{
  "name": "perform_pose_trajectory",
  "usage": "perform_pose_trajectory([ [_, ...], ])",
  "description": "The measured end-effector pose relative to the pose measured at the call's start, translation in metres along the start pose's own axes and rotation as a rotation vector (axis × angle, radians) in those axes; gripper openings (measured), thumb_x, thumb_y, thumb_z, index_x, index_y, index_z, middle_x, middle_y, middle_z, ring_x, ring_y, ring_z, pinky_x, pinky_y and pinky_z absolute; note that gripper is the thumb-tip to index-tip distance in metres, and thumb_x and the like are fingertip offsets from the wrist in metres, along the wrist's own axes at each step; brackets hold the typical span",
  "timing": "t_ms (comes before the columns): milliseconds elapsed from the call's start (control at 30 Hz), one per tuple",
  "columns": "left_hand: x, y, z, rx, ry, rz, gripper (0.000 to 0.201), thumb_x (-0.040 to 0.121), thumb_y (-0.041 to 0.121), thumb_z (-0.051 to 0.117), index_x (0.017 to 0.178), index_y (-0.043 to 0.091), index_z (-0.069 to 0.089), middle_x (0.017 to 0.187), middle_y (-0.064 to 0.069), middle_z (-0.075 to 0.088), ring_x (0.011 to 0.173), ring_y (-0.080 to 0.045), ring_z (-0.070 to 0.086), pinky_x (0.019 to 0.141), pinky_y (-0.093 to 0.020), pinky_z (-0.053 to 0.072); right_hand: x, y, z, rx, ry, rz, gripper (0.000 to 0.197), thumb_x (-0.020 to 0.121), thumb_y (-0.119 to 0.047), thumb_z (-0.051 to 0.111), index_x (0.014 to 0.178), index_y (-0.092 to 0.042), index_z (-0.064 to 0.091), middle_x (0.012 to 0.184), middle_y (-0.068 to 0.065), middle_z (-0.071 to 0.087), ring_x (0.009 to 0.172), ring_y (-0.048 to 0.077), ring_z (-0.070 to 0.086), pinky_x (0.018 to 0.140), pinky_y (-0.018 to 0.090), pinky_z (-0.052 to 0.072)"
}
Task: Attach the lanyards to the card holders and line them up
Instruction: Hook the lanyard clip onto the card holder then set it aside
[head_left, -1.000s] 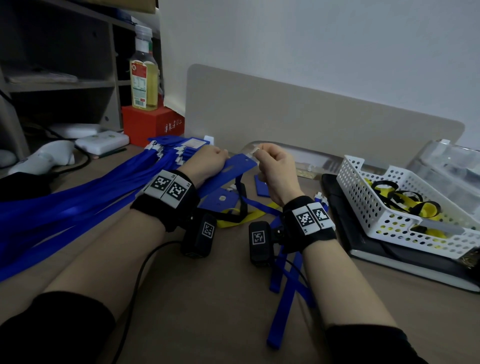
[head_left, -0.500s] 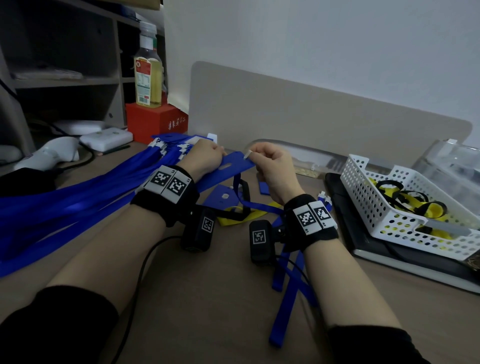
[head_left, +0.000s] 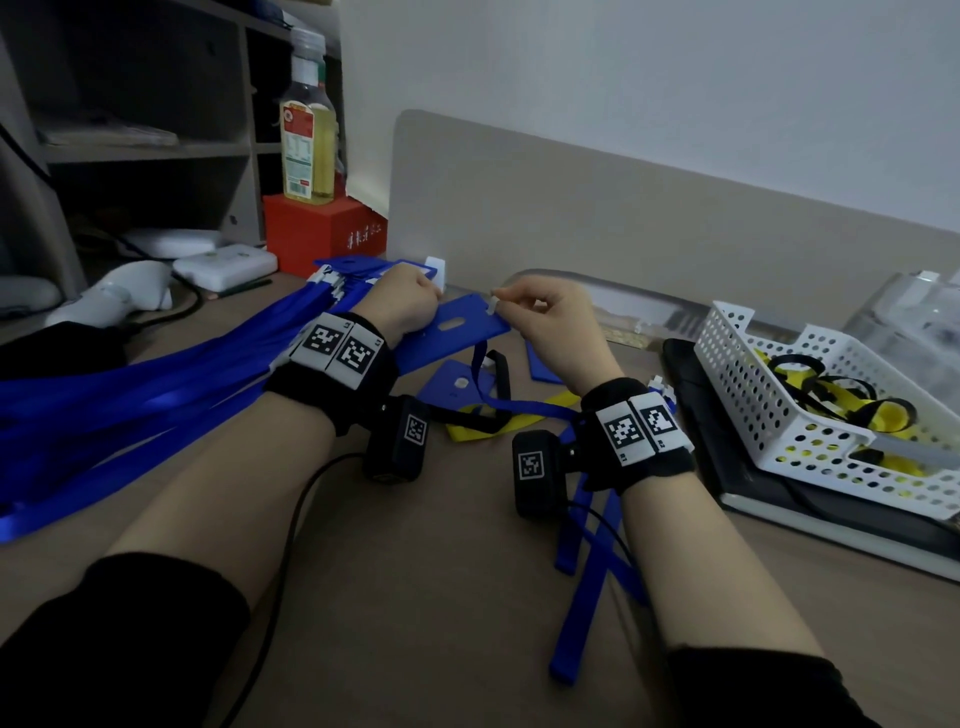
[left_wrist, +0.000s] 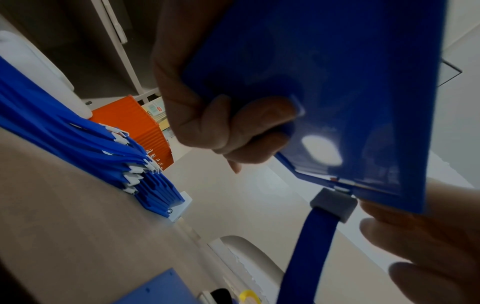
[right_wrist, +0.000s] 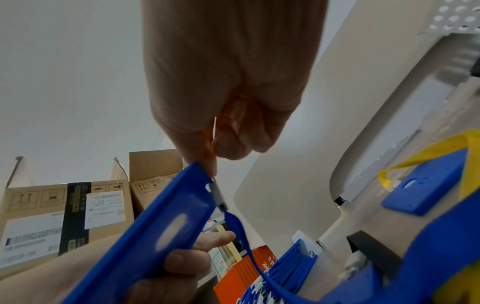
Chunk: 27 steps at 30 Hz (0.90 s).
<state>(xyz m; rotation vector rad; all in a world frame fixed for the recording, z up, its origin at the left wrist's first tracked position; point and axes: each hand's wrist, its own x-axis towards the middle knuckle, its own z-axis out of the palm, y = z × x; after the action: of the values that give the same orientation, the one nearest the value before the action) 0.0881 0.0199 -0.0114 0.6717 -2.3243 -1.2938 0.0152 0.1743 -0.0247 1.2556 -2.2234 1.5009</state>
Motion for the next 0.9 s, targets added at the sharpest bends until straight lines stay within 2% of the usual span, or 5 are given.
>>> perform_pose_trajectory([
  [200, 0.006, -0.003, -0.002, 0.01, -0.002, 0.014, 0.03, 0.101, 0.012, 0.039, 0.098, -0.001, 0.066, 0.086, -0.014, 0.057, 0.079, -0.024, 0.052, 0.067, -0.028, 0.037, 0.001, 0.0, 0.002, 0.038, -0.034, 0.09, 0.022, 0.092, -0.01, 0.053, 0.094, -0.015, 0.074, 0.078, -0.011, 0.062, 0.065, -0.002, 0.051, 0.064, 0.02, 0.039],
  [300, 0.007, -0.003, -0.002, 0.038, 0.022, 0.056, 0.034, 0.099, 0.015, 0.039, 0.071, 0.007, 0.055, 0.071, -0.01, 0.047, 0.067, -0.022, 0.045, 0.058, -0.029, 0.031, 0.002, 0.001, 0.003, 0.073, -0.002, 0.099, 0.023, 0.09, -0.011, 0.052, 0.094, -0.014, 0.074, 0.081, -0.011, 0.064, 0.068, -0.004, 0.052, 0.067, 0.02, 0.04],
  [500, 0.005, 0.002, 0.0, 0.19, 0.029, 0.241, 0.029, 0.09, 0.031, 0.063, 0.112, 0.012, 0.063, 0.128, -0.002, 0.055, 0.119, -0.017, 0.05, 0.087, -0.025, 0.036, 0.0, 0.001, 0.003, 0.063, -0.083, 0.139, 0.026, 0.089, -0.024, 0.059, 0.114, -0.022, 0.065, 0.091, -0.007, 0.062, 0.083, 0.009, 0.06, 0.071, 0.026, 0.047],
  [700, 0.007, 0.0, -0.001, 0.184, 0.037, 0.271, 0.028, 0.084, 0.032, 0.07, 0.107, 0.018, 0.063, 0.13, -0.003, 0.055, 0.12, -0.017, 0.05, 0.086, -0.024, 0.036, -0.006, -0.01, -0.002, 0.178, -0.282, 0.274, 0.012, 0.092, -0.017, 0.062, 0.102, -0.013, 0.065, 0.079, 0.0, 0.069, 0.063, 0.002, 0.065, 0.059, 0.017, 0.049],
  [900, 0.008, -0.002, -0.007, 0.066, 0.117, 0.269, 0.011, 0.088, 0.023, 0.056, 0.088, 0.017, 0.065, 0.073, 0.001, 0.068, 0.085, -0.017, 0.066, 0.088, -0.035, 0.051, -0.007, -0.01, -0.009, 0.037, -0.457, 0.387, 0.016, 0.089, -0.028, 0.066, 0.081, -0.014, 0.061, 0.059, -0.004, 0.05, 0.044, 0.006, 0.036, 0.043, 0.02, 0.025],
])
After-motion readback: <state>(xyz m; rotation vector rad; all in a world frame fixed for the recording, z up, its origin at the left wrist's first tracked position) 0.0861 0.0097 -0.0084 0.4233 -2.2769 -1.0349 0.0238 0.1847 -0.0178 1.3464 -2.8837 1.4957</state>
